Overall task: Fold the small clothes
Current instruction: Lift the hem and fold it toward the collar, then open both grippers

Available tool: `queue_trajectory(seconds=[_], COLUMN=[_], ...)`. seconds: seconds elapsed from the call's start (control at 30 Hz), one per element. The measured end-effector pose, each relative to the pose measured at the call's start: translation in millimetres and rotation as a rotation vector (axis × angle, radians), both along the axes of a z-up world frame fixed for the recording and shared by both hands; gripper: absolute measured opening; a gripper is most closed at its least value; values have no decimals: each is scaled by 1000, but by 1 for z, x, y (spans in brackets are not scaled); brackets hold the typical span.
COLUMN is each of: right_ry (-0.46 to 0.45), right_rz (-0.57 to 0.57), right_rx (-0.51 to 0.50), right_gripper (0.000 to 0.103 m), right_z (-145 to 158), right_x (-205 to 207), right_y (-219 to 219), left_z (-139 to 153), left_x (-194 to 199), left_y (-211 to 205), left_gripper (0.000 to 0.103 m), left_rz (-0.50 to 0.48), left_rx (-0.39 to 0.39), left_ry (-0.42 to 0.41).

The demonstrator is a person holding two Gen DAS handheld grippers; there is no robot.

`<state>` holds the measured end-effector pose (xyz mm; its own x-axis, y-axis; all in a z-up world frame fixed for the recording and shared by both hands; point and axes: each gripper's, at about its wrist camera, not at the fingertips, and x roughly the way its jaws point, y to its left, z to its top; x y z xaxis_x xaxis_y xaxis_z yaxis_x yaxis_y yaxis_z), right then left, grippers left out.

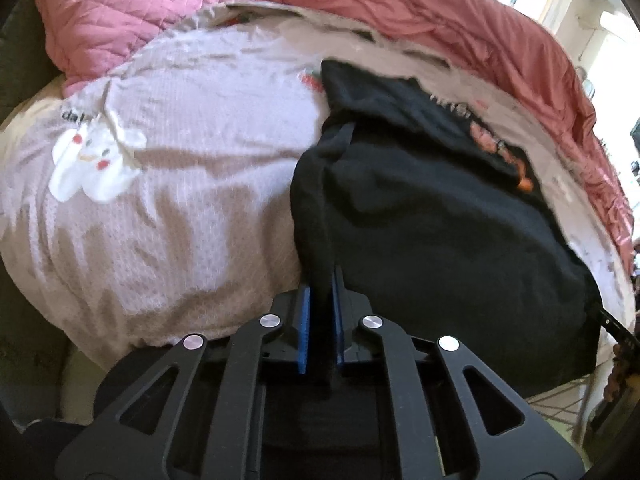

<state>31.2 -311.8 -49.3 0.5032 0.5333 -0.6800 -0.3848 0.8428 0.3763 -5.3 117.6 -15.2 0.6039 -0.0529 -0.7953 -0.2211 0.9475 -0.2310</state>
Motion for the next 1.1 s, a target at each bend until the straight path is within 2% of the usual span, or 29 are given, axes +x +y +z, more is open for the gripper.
queue_trajectory(seconds=[0.23, 0.37, 0.53, 0.73, 0.93, 1.0, 1.1], right_ry=[-139, -171, -167, -145, -86, -67, -80], right_rz=[-5, -33, -91, -134, -176, -180, -202], right_rx=[40, 54, 61, 39, -44, -61, -94], right_gripper=[8, 8, 8, 8, 9, 14, 42], right_z=[43, 52, 54, 47, 20, 14, 13], right_x=[24, 51, 92, 136, 184, 191, 191], right_y=[3, 2, -2, 1, 16, 19, 18], left_z=[38, 51, 60, 54, 26, 17, 13], left_x=[20, 44, 81, 131, 171, 175, 167], left_y=[14, 24, 32, 38, 45, 48, 53], left_gripper=[3, 3, 3, 3, 4, 5, 14], left_rz=[5, 12, 22, 28, 77, 87, 88], left_rx=[-50, -84, -110, -134, -152, -155, -184], left_ry=[-82, -95, -105, -84, -34, -24, -45])
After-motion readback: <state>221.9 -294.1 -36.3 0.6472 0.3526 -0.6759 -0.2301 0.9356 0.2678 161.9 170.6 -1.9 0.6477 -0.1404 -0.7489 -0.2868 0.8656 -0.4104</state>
